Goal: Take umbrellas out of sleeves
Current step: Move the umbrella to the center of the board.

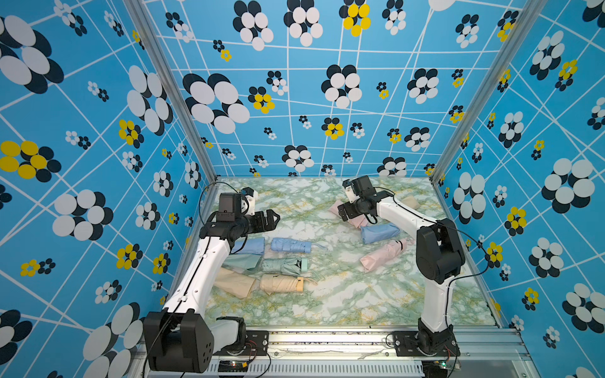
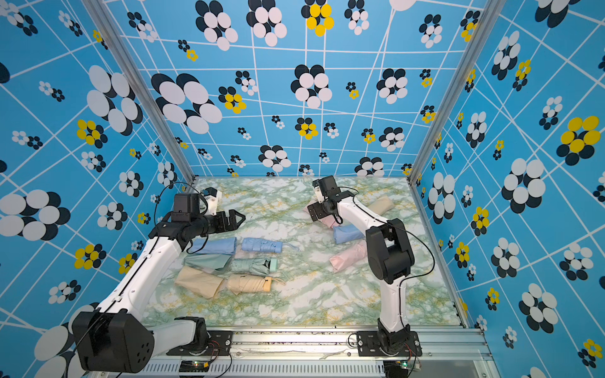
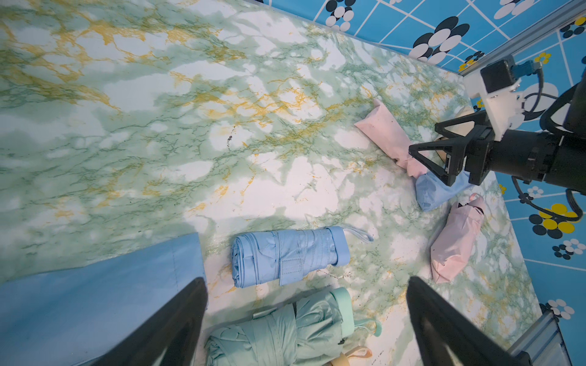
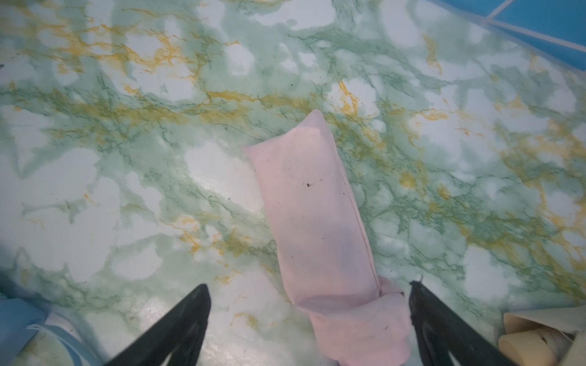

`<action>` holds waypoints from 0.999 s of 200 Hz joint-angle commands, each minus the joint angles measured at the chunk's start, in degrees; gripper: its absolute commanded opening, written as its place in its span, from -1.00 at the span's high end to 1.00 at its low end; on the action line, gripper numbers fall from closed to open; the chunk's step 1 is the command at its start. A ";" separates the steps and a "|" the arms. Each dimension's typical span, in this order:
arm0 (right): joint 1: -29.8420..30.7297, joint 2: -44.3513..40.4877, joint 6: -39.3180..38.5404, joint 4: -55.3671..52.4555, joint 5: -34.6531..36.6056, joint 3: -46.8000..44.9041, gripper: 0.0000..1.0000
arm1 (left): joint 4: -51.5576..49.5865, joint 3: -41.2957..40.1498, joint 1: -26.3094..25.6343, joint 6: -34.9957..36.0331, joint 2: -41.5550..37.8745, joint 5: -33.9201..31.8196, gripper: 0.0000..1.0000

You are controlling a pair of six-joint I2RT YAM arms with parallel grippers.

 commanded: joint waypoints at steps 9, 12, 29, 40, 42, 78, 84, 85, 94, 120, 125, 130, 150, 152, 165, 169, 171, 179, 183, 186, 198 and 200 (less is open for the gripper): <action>-1.64 3.45 -2.20 -4.75 -3.07 4.67 -0.98 | 0.07 -0.63 -0.24 0.97 -1.30 -0.15 -0.99; -1.78 4.01 -2.28 -5.01 -3.18 5.16 -0.98 | 0.19 -0.65 -0.24 1.00 -1.24 -0.07 -0.99; -2.45 5.97 -3.03 -7.11 -3.98 7.42 -0.96 | 0.41 -0.68 -0.24 0.73 -1.30 0.28 -0.99; -2.55 7.07 -3.79 -8.37 -4.39 8.71 -0.95 | 0.52 -0.69 -0.25 0.65 -1.39 0.65 -0.99; -2.55 7.10 -3.97 -8.60 -4.43 8.89 -0.95 | 0.49 -0.71 -0.24 0.61 -1.39 0.73 -0.99; -2.62 11.67 -6.65 -12.48 -5.41 12.54 -0.82 | 1.25 -1.23 -0.24 0.17 -1.96 1.02 -0.99; -2.63 12.29 -6.93 -13.03 -5.56 13.17 -0.80 | 1.36 -1.28 -0.24 0.21 -2.01 1.10 -0.99; -2.63 12.38 -6.94 -13.09 -5.62 13.24 -0.80 | 1.40 -1.28 -0.24 0.22 -1.96 1.10 -0.99; -2.63 13.20 -7.25 -14.09 -5.76 14.10 -0.77 | 1.49 -1.30 -0.24 0.06 -2.01 1.20 -0.99; -2.65 15.33 -7.77 -16.25 -6.02 16.47 -0.59 | 1.53 -1.30 -0.24 -0.11 -1.75 1.59 -0.99; -2.63 15.74 -7.85 -16.93 -6.07 17.11 -0.53 | 1.54 -1.29 -0.24 -0.11 -1.73 1.72 -0.99; -2.63 15.95 -8.01 -17.20 -6.11 17.42 -0.48 | 1.61 -1.23 -0.24 -0.19 -1.74 1.80 -0.99; -2.65 16.88 -8.40 -18.37 -6.59 18.68 -0.33 | 1.75 -1.31 -0.24 -0.34 -1.74 1.89 -0.99; -2.64 16.98 -8.44 -18.53 -6.67 18.85 -0.32 | 1.74 -1.36 -0.24 -0.36 -1.74 1.90 -0.99; -2.63 17.80 -9.06 -19.96 -6.81 19.94 -0.24 | 1.78 -1.35 -0.24 -0.29 -1.73 1.90 -0.99; -2.62 18.06 -9.27 -20.30 -6.83 20.26 -0.20 | 1.78 -1.33 -0.24 -0.29 -1.74 1.90 -0.99; -2.63 18.18 -9.38 -20.50 -6.82 20.43 -0.18 | 1.79 -1.39 -0.24 -0.28 -1.74 1.90 -0.99; -2.65 18.66 -9.73 -21.24 -6.89 21.07 -0.10 | 1.75 -1.38 -0.25 -0.30 -1.83 1.76 -0.99; -2.57 18.78 -9.86 -21.51 -6.97 21.24 -0.06 | 1.78 -1.38 -0.25 -0.20 -1.83 1.81 -0.99; -2.62 18.88 -9.95 -21.70 -7.05 21.35 -0.04 | 1.75 -1.38 -0.24 -0.19 -1.83 1.73 -0.99; -2.55 18.95 -10.26 -21.88 -7.56 21.44 0.06 | 1.87 -1.51 -0.24 -0.17 -1.83 1.64 -0.99; -2.55 18.93 -10.35 -21.88 -7.70 21.41 0.08 | 1.86 -1.48 -0.24 -0.07 -1.83 1.64 -0.99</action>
